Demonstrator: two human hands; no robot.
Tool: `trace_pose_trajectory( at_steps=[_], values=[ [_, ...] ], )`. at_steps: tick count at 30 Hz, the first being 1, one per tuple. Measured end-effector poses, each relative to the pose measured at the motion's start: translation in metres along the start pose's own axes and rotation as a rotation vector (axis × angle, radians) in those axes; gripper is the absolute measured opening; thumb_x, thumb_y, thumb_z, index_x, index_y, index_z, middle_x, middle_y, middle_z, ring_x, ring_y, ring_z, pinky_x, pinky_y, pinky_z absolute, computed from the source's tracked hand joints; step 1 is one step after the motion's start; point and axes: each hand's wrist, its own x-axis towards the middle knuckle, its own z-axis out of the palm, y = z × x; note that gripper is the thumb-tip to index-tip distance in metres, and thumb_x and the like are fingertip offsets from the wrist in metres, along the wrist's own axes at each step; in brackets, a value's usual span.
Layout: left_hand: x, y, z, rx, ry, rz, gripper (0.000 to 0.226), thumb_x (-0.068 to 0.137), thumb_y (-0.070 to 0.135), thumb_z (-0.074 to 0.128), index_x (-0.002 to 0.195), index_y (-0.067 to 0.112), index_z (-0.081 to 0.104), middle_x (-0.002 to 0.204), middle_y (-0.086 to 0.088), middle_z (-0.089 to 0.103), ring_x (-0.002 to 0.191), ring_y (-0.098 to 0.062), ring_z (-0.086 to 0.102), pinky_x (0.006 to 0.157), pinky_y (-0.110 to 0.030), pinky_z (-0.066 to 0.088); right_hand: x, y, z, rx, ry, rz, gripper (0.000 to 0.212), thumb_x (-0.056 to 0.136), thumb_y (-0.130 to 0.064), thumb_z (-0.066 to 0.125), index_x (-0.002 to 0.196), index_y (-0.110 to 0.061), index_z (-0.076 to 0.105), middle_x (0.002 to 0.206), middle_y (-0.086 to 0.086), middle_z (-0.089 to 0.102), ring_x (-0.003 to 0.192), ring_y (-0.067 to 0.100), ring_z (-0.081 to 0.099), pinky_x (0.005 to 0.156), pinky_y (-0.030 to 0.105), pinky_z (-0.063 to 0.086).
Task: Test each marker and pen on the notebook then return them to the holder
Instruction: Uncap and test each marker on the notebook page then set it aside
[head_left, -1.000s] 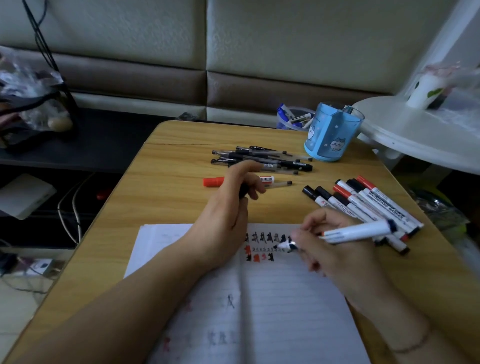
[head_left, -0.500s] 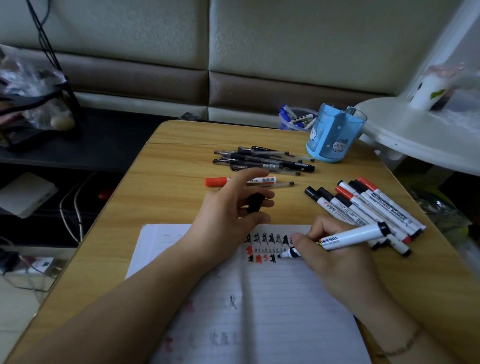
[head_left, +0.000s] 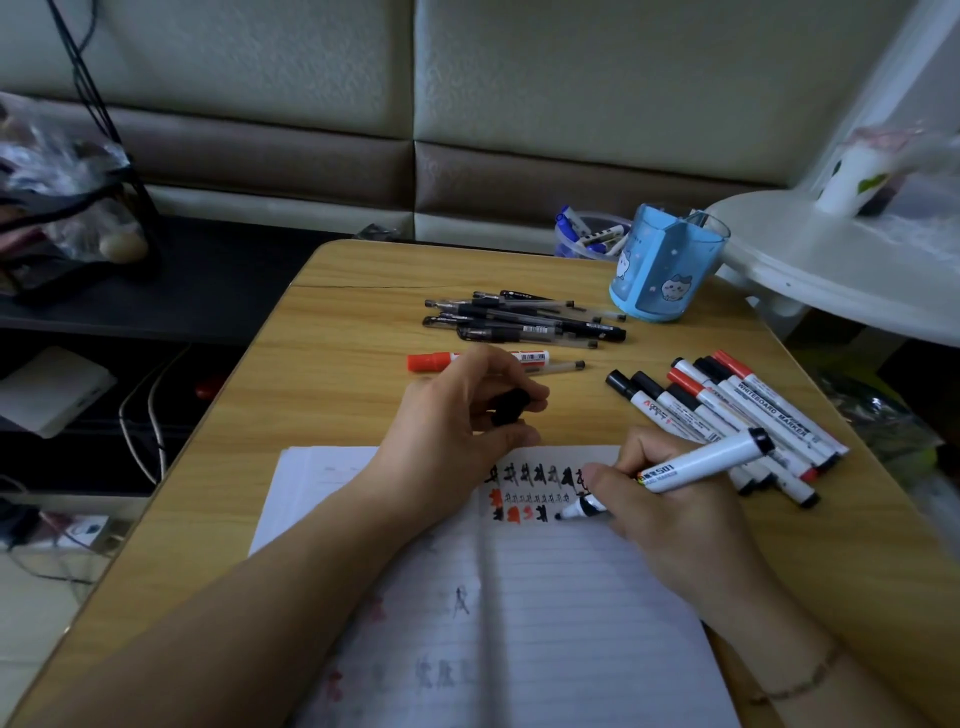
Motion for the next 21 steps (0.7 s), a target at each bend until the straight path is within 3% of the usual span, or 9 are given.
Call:
trace_pose_trajectory(
  at_steps=[6,9,11,13,16,19,21],
  values=[
    [0.002,-0.005,0.0,0.138,-0.023,0.084,0.034,0.075,0.0,0.08,0.095,0.025,0.068,0.099,0.009,0.073,0.092,-0.001,0.069,0.082,-0.018,0.055,0.0,0.0,-0.003,0.08,-0.034,0.038,0.036,0.079,-0.026,0.075,0.058,-0.011,0.05,0.048,0.014,0.044,0.046,0.023,0.038,0.044,0.035,0.03],
    [0.002,-0.006,-0.001,0.259,-0.034,0.206,0.029,0.077,0.003,0.079,0.1,0.019,0.074,0.095,0.013,0.071,0.087,-0.001,0.066,0.071,-0.016,0.053,-0.002,-0.007,-0.005,0.261,-0.053,0.013,0.023,0.074,-0.03,0.082,0.068,-0.016,0.064,0.055,0.004,0.059,0.049,0.015,0.051,0.045,0.026,0.041],
    [0.003,-0.009,-0.002,0.264,-0.02,0.204,0.031,0.078,0.004,0.078,0.106,0.018,0.074,0.094,0.014,0.07,0.085,0.001,0.066,0.073,-0.016,0.053,-0.002,-0.01,-0.007,0.352,-0.059,0.011,0.015,0.071,-0.03,0.08,0.078,-0.019,0.073,0.064,0.004,0.065,0.053,0.007,0.053,0.048,0.017,0.043],
    [0.003,-0.008,-0.002,0.249,0.007,0.134,0.036,0.078,0.007,0.08,0.111,0.02,0.072,0.093,0.019,0.069,0.084,0.002,0.067,0.076,-0.017,0.055,-0.001,-0.01,-0.01,0.392,-0.037,0.004,0.02,0.072,-0.033,0.067,0.085,-0.022,0.076,0.069,0.011,0.066,0.054,0.012,0.051,0.049,0.019,0.042],
    [0.002,-0.008,-0.001,0.27,0.019,0.112,0.029,0.077,0.011,0.081,0.104,0.02,0.073,0.086,0.021,0.068,0.077,0.0,0.065,0.069,-0.013,0.052,-0.001,-0.009,-0.011,0.388,0.023,-0.02,0.022,0.078,-0.023,0.055,0.086,-0.022,0.076,0.07,0.018,0.066,0.053,0.02,0.048,0.051,0.026,0.041],
    [0.003,-0.006,-0.001,0.26,0.01,0.152,0.025,0.077,0.009,0.081,0.099,0.019,0.074,0.085,0.02,0.069,0.075,0.003,0.065,0.067,-0.008,0.047,-0.001,-0.009,-0.01,0.38,0.02,-0.02,0.02,0.072,-0.033,0.059,0.083,-0.022,0.071,0.074,0.017,0.068,0.052,0.021,0.045,0.052,0.032,0.039],
    [0.003,-0.007,-0.002,0.25,-0.001,0.197,0.026,0.078,0.009,0.081,0.1,0.019,0.074,0.09,0.018,0.07,0.081,0.0,0.067,0.071,-0.013,0.051,0.0,-0.01,-0.01,0.378,0.019,-0.014,0.022,0.07,-0.036,0.059,0.081,-0.02,0.069,0.076,0.019,0.069,0.051,0.02,0.045,0.05,0.03,0.039]
  ],
)
